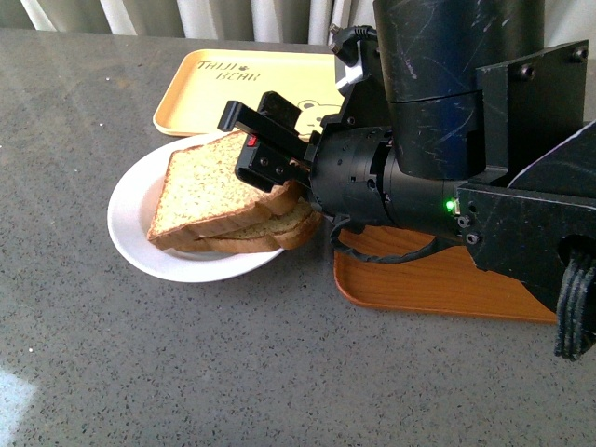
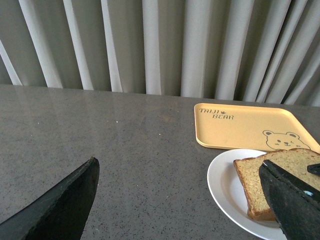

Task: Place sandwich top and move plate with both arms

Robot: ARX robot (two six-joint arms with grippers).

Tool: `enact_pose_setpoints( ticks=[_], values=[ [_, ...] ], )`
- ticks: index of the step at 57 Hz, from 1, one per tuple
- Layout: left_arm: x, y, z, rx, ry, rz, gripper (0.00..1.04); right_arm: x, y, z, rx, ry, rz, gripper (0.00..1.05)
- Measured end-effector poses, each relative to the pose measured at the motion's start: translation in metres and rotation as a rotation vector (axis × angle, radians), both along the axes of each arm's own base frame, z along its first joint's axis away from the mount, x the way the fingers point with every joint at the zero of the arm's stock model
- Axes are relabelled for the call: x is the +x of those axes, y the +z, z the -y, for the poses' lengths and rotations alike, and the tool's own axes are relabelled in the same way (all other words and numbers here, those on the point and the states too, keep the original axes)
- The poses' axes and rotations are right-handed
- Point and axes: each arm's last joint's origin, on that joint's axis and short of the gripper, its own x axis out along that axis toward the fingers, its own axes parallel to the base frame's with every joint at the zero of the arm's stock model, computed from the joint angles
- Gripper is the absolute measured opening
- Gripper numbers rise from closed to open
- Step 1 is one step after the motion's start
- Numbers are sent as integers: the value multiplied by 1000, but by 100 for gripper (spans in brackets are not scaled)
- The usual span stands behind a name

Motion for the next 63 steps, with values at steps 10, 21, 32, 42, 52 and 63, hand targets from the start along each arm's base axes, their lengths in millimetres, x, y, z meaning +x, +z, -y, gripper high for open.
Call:
enact_pose_setpoints(
  ticks=[10, 21, 32, 42, 52, 63],
  values=[
    [0, 0, 0, 0, 0, 0, 96, -4, 6, 6, 2, -12, 6, 92],
    [0, 0, 0, 0, 0, 0, 96, -2, 22, 24, 16, -59, 31, 96],
    [0, 0, 0, 0, 0, 0, 96, -2, 34, 53, 4, -125, 41, 96],
    [0, 0, 0, 0, 0, 0, 96, -2, 55, 83, -52, -172, 121, 96],
    [0, 0, 0, 0, -1, 0, 96, -18, 80, 121, -293, -437, 480, 80],
    [0, 0, 0, 0, 0, 0, 96, -69, 99, 169, -532, -520, 649, 48]
  ],
)
